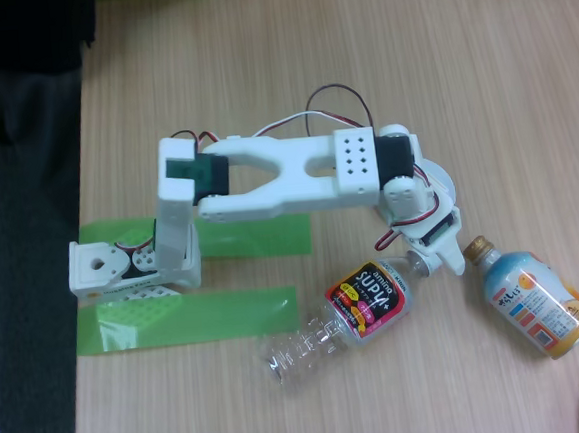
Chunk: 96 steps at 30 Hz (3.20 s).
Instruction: Pick up the plastic bottle and stand it up on the white place
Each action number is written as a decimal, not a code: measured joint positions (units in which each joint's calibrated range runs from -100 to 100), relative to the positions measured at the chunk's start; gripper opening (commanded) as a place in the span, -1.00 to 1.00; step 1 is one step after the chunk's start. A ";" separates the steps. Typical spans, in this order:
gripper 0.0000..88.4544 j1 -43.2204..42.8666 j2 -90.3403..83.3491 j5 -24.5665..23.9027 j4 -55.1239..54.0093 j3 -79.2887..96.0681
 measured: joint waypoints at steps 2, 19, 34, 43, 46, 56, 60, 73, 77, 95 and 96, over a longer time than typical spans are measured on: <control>-0.35 -0.07 1.01 0.00 0.00 0.00; -0.35 0.07 6.90 0.00 -5.52 0.00; -0.36 0.07 11.78 0.00 -5.69 0.00; -0.38 0.15 12.96 0.00 -7.56 0.00; -0.54 0.22 12.96 0.00 -7.99 0.00; -0.77 1.64 12.96 0.00 -7.99 0.00; -0.78 2.91 12.96 0.05 -7.99 0.00; -0.78 3.14 6.14 0.00 -6.37 0.09; -0.77 2.54 -1.35 -0.05 -5.18 0.09; -0.77 -10.83 -32.74 -1.52 -2.46 12.47; -0.77 -11.88 -34.93 -2.16 -2.46 12.83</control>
